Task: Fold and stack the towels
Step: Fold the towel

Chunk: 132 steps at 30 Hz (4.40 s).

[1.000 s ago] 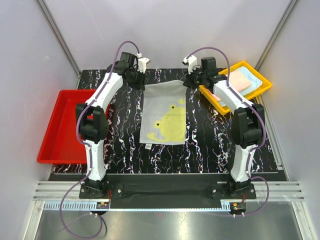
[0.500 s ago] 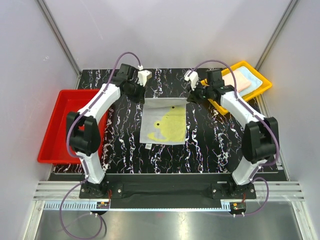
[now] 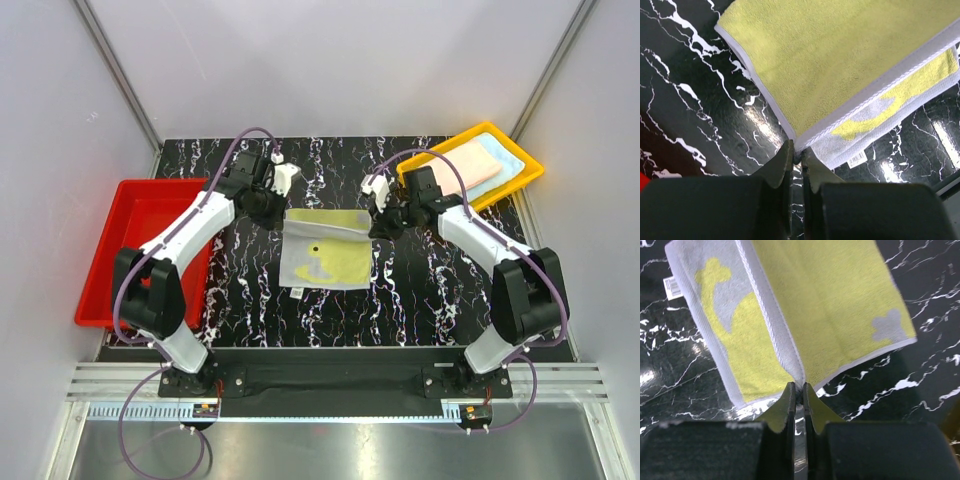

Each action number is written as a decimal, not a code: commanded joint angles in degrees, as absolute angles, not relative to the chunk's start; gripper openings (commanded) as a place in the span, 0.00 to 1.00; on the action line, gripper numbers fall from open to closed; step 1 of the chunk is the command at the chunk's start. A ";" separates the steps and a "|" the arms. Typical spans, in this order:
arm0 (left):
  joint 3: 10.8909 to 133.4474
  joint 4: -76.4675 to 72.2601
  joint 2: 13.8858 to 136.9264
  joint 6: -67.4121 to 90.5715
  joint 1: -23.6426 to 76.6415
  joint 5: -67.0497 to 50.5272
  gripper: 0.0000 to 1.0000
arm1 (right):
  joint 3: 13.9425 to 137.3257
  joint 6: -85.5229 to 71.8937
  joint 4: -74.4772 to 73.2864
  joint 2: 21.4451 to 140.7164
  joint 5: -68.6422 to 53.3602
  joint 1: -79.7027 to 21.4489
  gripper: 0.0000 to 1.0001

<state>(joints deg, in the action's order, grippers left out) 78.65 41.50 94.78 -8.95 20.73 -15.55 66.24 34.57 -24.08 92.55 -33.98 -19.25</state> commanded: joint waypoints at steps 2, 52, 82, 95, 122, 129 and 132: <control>76.12 39.19 89.65 -8.26 21.44 -10.55 0.00 | 64.34 34.10 -26.62 88.68 -29.54 -21.62 0.02; 45.26 15.73 87.45 31.29 21.62 -16.35 0.35 | 51.69 -27.77 -22.60 89.65 -16.61 -24.43 0.35; 45.09 15.73 87.45 32.26 21.71 -16.70 0.00 | 46.14 -30.67 -13.97 92.11 -19.86 -24.43 0.10; 50.80 23.98 86.13 31.29 21.97 -16.26 0.00 | 49.13 -30.41 -18.02 89.12 -20.48 -24.52 0.00; 49.39 19.60 89.21 33.66 22.15 -21.01 0.00 | 49.48 -30.50 -17.40 88.51 -22.15 -24.43 0.00; 51.32 23.11 87.37 33.40 22.24 -18.20 0.00 | 52.02 -29.89 -19.50 88.42 -22.32 -24.43 0.00; 53.52 26.80 85.96 32.61 22.15 -16.96 0.00 | 54.92 -29.09 -22.49 87.81 -22.67 -24.43 0.00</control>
